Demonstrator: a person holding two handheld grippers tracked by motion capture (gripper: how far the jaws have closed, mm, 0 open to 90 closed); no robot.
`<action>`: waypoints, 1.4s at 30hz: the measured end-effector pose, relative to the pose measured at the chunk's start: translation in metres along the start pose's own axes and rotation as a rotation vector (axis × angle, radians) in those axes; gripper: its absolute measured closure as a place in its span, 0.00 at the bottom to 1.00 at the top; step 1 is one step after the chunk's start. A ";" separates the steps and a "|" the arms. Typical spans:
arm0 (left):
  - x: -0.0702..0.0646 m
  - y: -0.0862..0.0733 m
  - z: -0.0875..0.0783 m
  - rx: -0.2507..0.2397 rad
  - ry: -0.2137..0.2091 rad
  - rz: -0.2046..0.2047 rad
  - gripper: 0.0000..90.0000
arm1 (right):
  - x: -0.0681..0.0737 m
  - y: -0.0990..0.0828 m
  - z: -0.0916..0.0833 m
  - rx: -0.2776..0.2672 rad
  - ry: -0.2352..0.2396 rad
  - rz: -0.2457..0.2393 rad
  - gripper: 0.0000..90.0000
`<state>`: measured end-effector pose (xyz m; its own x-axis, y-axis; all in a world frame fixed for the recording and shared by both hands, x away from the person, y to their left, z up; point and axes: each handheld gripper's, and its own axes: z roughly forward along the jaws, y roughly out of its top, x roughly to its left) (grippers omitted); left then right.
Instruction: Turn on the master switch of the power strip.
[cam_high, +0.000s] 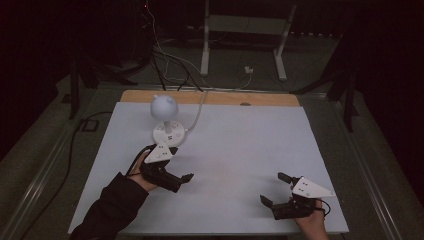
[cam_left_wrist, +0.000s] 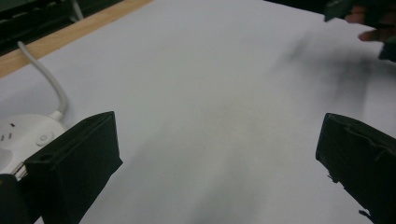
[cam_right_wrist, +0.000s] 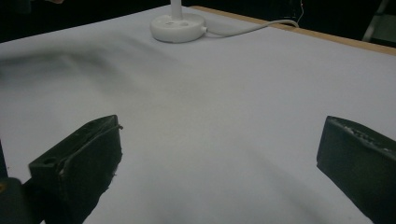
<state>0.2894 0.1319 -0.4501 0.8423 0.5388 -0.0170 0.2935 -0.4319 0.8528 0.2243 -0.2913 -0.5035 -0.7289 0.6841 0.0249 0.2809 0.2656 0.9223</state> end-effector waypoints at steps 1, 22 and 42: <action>0.001 0.000 0.001 -0.007 0.014 -0.003 0.00 | 0.000 0.000 0.000 0.000 -0.001 0.000 0.00; 0.021 0.007 0.025 -0.038 0.143 -0.098 0.00 | 0.000 0.000 0.001 -0.001 0.006 0.001 0.00; 0.046 -0.001 0.047 -0.059 0.279 -0.233 0.00 | -0.001 0.000 0.000 -0.001 0.014 0.009 0.00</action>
<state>0.3492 0.1237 -0.4762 0.5975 0.7981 -0.0778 0.4293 -0.2365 0.8716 0.2254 -0.2922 -0.5041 -0.7351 0.6769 0.0390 0.2871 0.2587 0.9223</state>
